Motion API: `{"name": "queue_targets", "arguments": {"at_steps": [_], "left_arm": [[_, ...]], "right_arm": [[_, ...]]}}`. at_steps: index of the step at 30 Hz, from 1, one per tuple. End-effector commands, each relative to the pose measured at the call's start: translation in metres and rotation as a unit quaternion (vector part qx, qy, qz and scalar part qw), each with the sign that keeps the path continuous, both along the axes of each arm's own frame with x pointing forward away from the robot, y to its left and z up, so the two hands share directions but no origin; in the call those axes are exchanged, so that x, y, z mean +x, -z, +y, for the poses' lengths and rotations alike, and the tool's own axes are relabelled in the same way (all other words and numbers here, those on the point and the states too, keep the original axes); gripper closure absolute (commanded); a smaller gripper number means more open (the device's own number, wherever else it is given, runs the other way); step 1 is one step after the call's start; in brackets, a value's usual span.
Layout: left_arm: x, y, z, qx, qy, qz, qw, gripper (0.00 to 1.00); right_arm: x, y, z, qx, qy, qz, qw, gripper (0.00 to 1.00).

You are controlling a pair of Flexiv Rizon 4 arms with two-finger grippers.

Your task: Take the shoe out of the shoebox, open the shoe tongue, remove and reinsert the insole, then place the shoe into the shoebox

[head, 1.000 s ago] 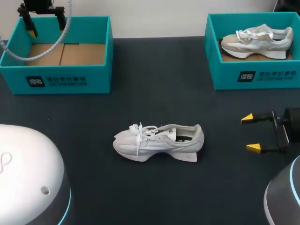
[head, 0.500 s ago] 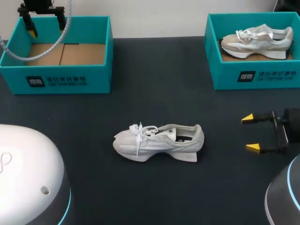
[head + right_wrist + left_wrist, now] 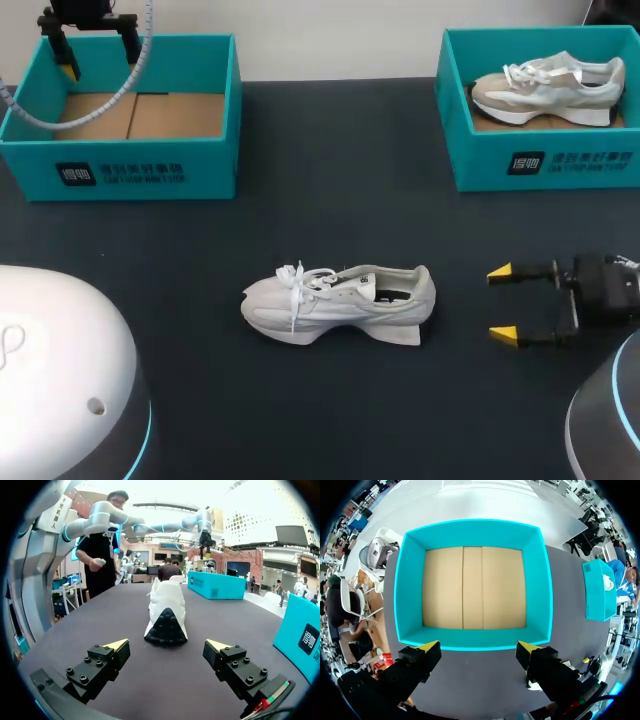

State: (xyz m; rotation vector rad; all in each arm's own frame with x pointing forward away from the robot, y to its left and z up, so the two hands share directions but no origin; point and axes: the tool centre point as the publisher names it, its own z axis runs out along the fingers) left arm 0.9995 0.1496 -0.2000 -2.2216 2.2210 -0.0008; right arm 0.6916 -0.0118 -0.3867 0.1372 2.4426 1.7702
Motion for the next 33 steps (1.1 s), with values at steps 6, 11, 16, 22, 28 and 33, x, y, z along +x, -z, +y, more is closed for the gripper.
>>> {"name": "queue_targets", "arguments": {"at_steps": [6, 11, 16, 22, 28, 33], "left_arm": [[0.0, 0.0, 0.0, 0.0, 0.0, 0.0, 1.0, 0.0], [0.0, 0.0, 0.0, 0.0, 0.0, 0.0, 1.0, 0.0], [0.0, 0.0, 0.0, 0.0, 0.0, 0.0, 1.0, 0.0], [0.0, 0.0, 0.0, 0.0, 0.0, 0.0, 1.0, 0.0], [0.0, 0.0, 0.0, 0.0, 0.0, 0.0, 1.0, 0.0], [0.0, 0.0, 0.0, 0.0, 0.0, 0.0, 1.0, 0.0]], "right_arm": [[0.006, 0.001, 0.025, -0.021, -0.015, 0.002, 1.0, 0.0], [0.006, 0.001, 0.025, -0.021, -0.015, 0.002, 1.0, 0.0], [0.006, 0.001, 0.025, -0.021, -0.015, 0.002, 1.0, 0.0], [0.016, 0.006, 0.044, -0.056, -0.012, 0.016, 0.998, 0.0], [0.022, 0.011, 0.062, -0.051, -0.011, 0.02, 0.998, 0.0], [0.02, 0.014, 0.076, -0.045, -0.023, 0.028, 0.998, 0.0]]}}
